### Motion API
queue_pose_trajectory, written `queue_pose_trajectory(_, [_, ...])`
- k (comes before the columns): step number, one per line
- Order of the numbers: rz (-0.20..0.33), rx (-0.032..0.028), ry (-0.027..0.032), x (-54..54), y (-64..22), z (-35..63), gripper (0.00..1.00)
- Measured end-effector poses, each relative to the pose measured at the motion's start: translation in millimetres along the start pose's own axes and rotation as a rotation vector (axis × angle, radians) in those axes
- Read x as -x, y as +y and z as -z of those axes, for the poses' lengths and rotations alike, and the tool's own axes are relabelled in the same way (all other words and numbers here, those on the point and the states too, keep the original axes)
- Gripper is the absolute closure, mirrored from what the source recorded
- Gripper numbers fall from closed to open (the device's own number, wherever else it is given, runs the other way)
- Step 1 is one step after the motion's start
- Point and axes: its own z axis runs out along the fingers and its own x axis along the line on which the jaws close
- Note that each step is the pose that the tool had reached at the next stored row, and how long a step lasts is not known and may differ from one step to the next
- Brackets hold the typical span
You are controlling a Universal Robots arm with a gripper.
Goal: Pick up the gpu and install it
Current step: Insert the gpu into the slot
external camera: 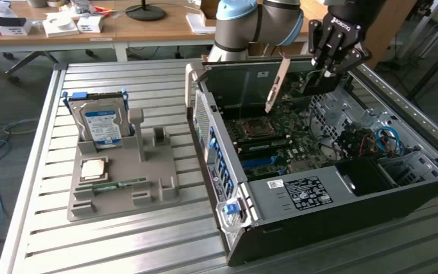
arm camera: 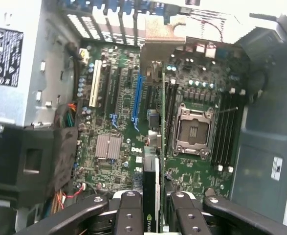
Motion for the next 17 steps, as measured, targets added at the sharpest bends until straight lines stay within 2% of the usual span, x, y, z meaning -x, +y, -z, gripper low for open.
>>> queue_pose_trajectory(4, [-0.040,-0.0005,-0.0014,0.1,0.8,-0.9,0.74])
queue_pose_trajectory(9, [-0.043,-0.0010,-0.0018,0.2,1.8,-1.3,0.74])
queue_pose_trajectory(10, [-0.043,-0.0046,-0.0015,0.3,2.9,-1.6,0.74])
queue_pose_trajectory(13, [-0.042,-0.0274,0.0008,0.8,7.3,-2.5,0.74])
queue_pose_trajectory(14, [-0.042,-0.0320,0.0013,0.9,8.0,-2.8,0.74])
queue_pose_trajectory(17, [-0.043,-0.0343,0.0015,0.7,8.1,-3.5,0.74])
